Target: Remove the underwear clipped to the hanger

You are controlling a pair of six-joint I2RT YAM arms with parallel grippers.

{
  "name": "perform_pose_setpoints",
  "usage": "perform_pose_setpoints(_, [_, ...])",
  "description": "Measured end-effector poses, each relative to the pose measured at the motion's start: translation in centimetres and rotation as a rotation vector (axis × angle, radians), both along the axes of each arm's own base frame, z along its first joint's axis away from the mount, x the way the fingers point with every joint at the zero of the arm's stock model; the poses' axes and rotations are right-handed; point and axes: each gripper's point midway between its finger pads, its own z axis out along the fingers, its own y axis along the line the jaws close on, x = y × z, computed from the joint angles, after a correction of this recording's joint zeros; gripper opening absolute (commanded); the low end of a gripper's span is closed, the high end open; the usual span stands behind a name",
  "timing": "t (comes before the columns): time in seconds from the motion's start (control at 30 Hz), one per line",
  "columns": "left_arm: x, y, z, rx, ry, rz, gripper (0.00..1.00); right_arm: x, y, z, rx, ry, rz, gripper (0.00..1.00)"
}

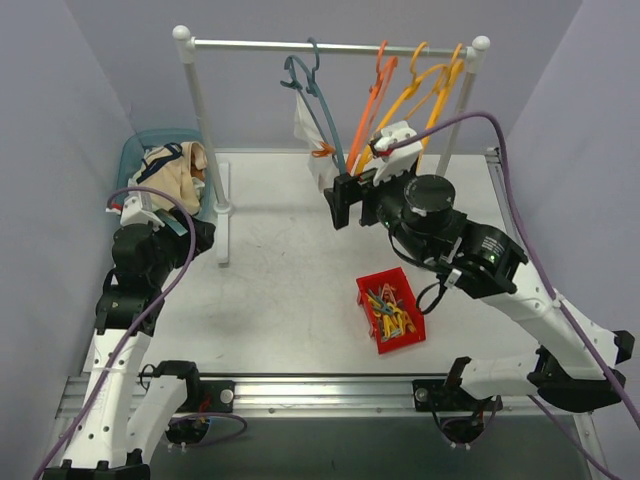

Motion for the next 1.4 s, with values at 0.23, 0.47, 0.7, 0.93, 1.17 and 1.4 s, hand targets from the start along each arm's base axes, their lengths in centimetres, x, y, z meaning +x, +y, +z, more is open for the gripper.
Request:
perform_pose_setpoints(0.23, [-1.1,-0.7,-1.8,-0.012,0.038,-0.039,0.94,5.9,2.7,2.9,-0.008,-0.072,-0.018,0.89])
perform_pose_setpoints(0.47, [-1.7,-1.0,-2.0,-0.006,0.03,-0.066,0.94,11.9,2.9,1.4,-0.039,-0.035,-0.036,0.88])
perform_pose_setpoints(0.7, [-2.2,-1.1,-2.7,0.0,0.05,-0.08,0.94,14.7,3.7,1.7,-0.014,0.002,0.023,0.8])
perform_pose_setpoints(0.93, [-2.3,-1.2,-2.8,-0.001,0.052,-0.083,0.94,13.9,4.2,-2.7,-0.057,0.121,0.07,0.71])
perform_pose_setpoints(1.17, [-2.3,-1.2,-2.9,-0.002,0.052,-0.084,0.94,12.7,2.8,-9.3,-0.14,0.277,0.062,0.68])
perform_pose_setpoints(1.4, [-2.4,-1.2,-2.9,-0.002,0.053,-0.085,0.94,12.3,1.0,-9.6,-0.152,0.29,0.019,0.64])
